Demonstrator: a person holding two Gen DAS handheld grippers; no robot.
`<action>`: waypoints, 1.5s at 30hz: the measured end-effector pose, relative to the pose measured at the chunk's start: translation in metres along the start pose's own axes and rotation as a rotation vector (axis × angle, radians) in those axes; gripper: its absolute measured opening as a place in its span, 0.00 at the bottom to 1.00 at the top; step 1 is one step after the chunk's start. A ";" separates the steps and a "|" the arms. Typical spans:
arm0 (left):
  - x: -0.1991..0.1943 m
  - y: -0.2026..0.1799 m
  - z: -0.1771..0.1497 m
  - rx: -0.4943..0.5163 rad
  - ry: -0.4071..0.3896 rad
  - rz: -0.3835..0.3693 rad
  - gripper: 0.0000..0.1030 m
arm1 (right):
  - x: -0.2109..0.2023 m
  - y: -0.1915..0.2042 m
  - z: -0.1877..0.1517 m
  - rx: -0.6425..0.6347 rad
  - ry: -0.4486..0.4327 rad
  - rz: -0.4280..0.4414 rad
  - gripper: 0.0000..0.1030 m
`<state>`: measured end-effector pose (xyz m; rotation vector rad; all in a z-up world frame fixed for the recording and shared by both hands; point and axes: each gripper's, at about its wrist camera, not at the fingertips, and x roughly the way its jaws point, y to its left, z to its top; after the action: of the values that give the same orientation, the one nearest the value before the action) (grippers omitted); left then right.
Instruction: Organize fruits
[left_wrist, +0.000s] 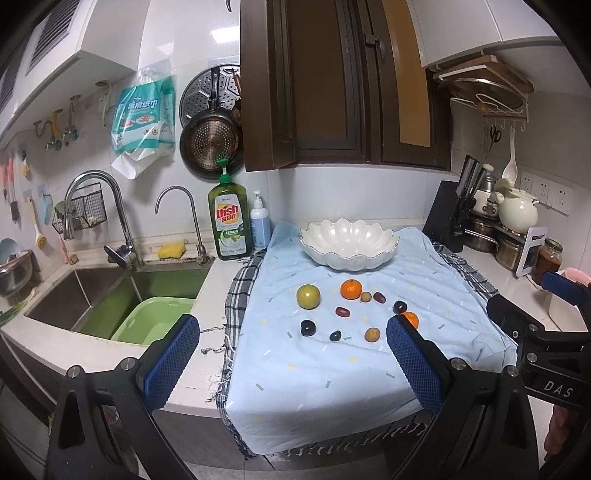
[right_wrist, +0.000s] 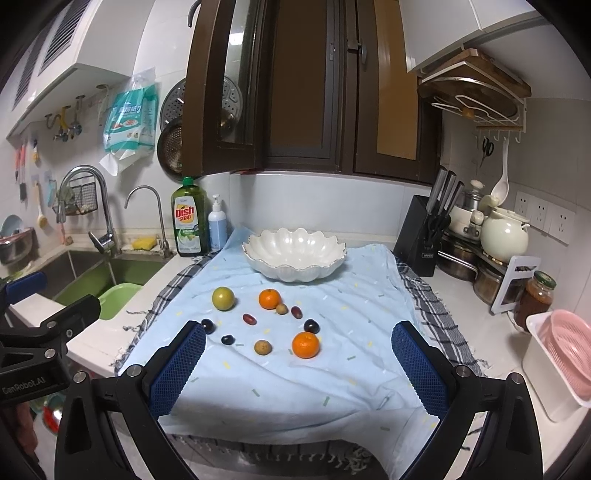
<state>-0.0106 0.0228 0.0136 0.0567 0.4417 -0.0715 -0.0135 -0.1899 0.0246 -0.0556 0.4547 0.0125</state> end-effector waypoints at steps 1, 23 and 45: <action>0.000 0.000 0.001 0.000 -0.001 0.000 1.00 | 0.001 0.001 0.001 -0.001 -0.002 0.000 0.99; 0.010 0.004 0.007 0.010 0.017 -0.021 1.00 | 0.006 0.004 0.004 0.007 0.011 -0.014 0.99; 0.097 -0.018 -0.008 0.052 0.140 -0.101 0.86 | 0.089 -0.007 -0.018 0.032 0.133 -0.030 0.98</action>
<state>0.0723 -0.0004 -0.0363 0.0908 0.5823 -0.1792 0.0591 -0.1978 -0.0303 -0.0313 0.5866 -0.0278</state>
